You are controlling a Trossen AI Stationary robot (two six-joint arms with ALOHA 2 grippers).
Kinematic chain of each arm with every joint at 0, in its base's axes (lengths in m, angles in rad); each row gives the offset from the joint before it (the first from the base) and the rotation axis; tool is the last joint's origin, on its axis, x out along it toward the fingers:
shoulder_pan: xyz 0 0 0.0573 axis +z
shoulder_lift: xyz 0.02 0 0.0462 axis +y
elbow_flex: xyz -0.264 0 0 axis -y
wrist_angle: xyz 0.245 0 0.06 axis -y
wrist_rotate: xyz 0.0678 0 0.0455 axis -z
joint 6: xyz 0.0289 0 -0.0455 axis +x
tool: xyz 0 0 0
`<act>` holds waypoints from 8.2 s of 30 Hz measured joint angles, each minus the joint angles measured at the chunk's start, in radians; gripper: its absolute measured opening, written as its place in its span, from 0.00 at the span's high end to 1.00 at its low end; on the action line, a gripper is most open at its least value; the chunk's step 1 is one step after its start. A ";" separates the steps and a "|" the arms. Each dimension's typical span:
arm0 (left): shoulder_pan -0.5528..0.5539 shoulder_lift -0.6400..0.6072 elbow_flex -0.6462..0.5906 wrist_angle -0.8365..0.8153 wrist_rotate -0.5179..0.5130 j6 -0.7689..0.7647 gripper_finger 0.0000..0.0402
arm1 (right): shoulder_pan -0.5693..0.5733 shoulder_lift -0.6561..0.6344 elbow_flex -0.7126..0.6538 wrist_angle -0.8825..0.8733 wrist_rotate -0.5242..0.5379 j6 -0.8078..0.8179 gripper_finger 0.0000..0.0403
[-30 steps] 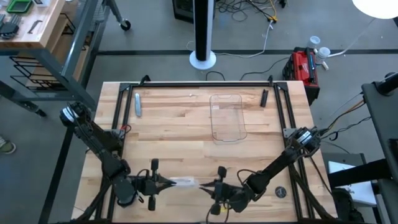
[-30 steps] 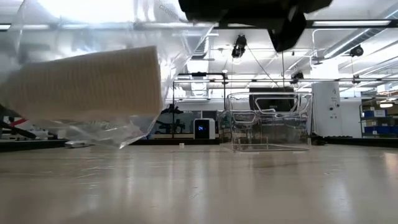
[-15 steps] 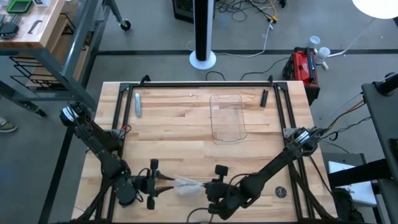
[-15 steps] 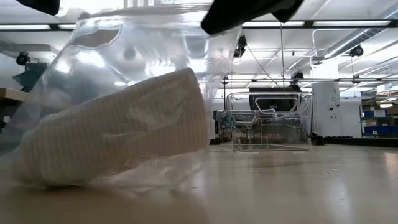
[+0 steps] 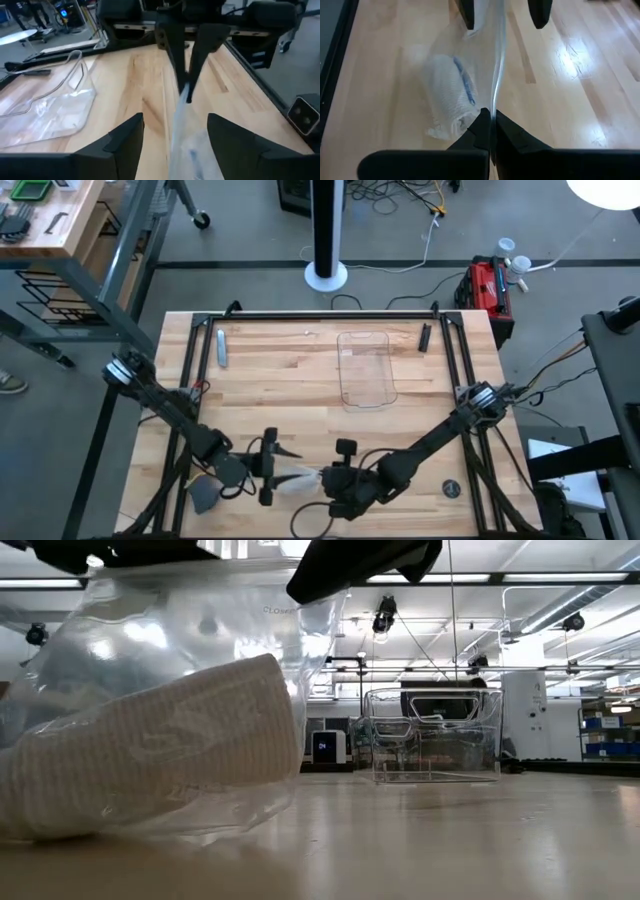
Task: Roll bandage
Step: Close the transparent zip bag
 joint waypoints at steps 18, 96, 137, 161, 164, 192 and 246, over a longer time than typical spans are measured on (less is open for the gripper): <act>0.097 0.052 0.000 0.049 0.178 -0.050 0.58 | -0.010 0.000 0.002 0.052 -0.015 -0.306 1.00; -0.072 -0.043 0.002 0.084 -0.060 0.199 0.73 | 0.032 -0.127 -0.129 0.270 0.094 -0.267 1.00; 0.032 -0.021 0.014 0.152 0.126 0.190 0.96 | -0.002 -0.072 -0.079 0.306 0.055 -0.316 1.00; 0.025 -0.020 0.010 0.134 0.164 0.210 0.97 | -0.002 -0.072 -0.079 0.306 0.056 -0.313 1.00; 0.024 -0.020 0.010 0.137 0.153 0.212 0.98 | -0.002 -0.072 -0.079 0.308 0.056 -0.313 1.00; 0.011 -0.019 0.008 0.082 0.125 0.208 0.96 | -0.002 -0.072 -0.080 0.306 0.056 -0.313 1.00; -0.006 -0.021 0.009 -0.040 0.105 0.151 0.99 | -0.003 -0.072 -0.087 0.306 0.055 -0.294 1.00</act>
